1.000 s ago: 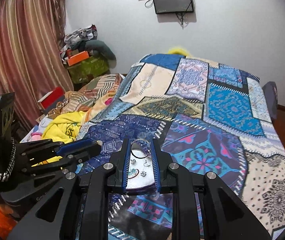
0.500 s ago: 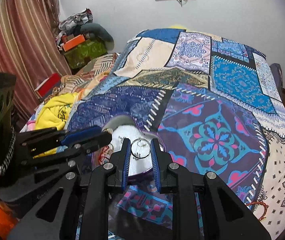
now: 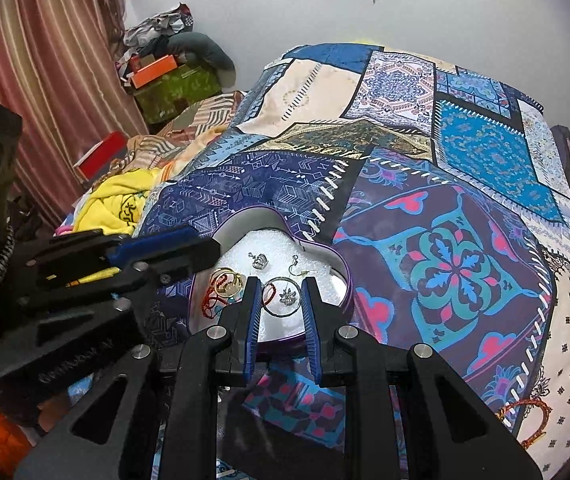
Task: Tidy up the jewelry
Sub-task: 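Move the left tool toward a silver charm ring while the right tool moves toward the orange bracelet, then grasp the silver charm ring with the left tool while the right tool grasps the orange bracelet, then carry the charm ring and bracelet over the heart tin and open both tools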
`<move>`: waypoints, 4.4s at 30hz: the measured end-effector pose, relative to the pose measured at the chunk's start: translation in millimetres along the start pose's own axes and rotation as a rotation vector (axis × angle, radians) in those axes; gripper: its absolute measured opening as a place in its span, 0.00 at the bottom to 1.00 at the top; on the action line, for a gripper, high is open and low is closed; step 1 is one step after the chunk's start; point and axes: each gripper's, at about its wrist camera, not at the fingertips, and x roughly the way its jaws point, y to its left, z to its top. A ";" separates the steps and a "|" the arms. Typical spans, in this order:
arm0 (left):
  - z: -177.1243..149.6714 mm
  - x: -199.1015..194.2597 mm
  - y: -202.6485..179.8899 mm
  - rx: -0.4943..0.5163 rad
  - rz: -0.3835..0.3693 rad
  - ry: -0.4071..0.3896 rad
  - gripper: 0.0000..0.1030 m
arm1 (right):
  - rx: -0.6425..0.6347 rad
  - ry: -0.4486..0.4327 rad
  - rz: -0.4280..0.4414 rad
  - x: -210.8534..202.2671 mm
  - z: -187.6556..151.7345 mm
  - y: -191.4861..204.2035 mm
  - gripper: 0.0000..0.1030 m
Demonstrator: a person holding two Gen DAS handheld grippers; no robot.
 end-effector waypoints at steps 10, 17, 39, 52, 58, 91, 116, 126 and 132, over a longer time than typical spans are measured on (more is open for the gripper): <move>1.3 -18.7 10.5 -0.012 0.059 -0.044 0.29 | -0.029 0.014 -0.014 4.9 -0.4 7.0 0.18; -2.2 -22.7 13.7 -0.020 0.068 -0.036 0.30 | -0.023 0.030 -0.025 5.1 1.5 7.0 0.19; 1.8 -61.1 -46.1 0.048 0.014 -0.055 0.32 | 0.021 -0.111 -0.141 -91.3 -4.4 -16.5 0.23; -19.3 -45.3 -110.2 0.115 -0.076 0.017 0.36 | 0.210 -0.038 -0.302 -131.1 -58.3 -100.0 0.29; -34.4 -20.9 -119.9 0.123 -0.095 0.090 0.36 | 0.254 0.049 -0.310 -119.9 -82.0 -119.0 0.29; -59.4 20.3 -112.6 0.101 -0.114 0.198 0.36 | 0.172 0.120 -0.262 -48.3 -79.9 -112.5 0.13; -33.4 78.1 -167.2 0.151 -0.233 0.288 0.35 | 0.262 -0.059 -0.245 -108.5 -77.1 -126.3 0.09; -26.6 85.1 -165.0 0.140 -0.184 0.277 0.10 | 0.263 -0.078 -0.232 -110.8 -74.7 -126.0 0.09; -23.3 55.9 -148.8 0.121 -0.160 0.214 0.10 | 0.241 -0.093 -0.219 -113.0 -66.8 -116.1 0.09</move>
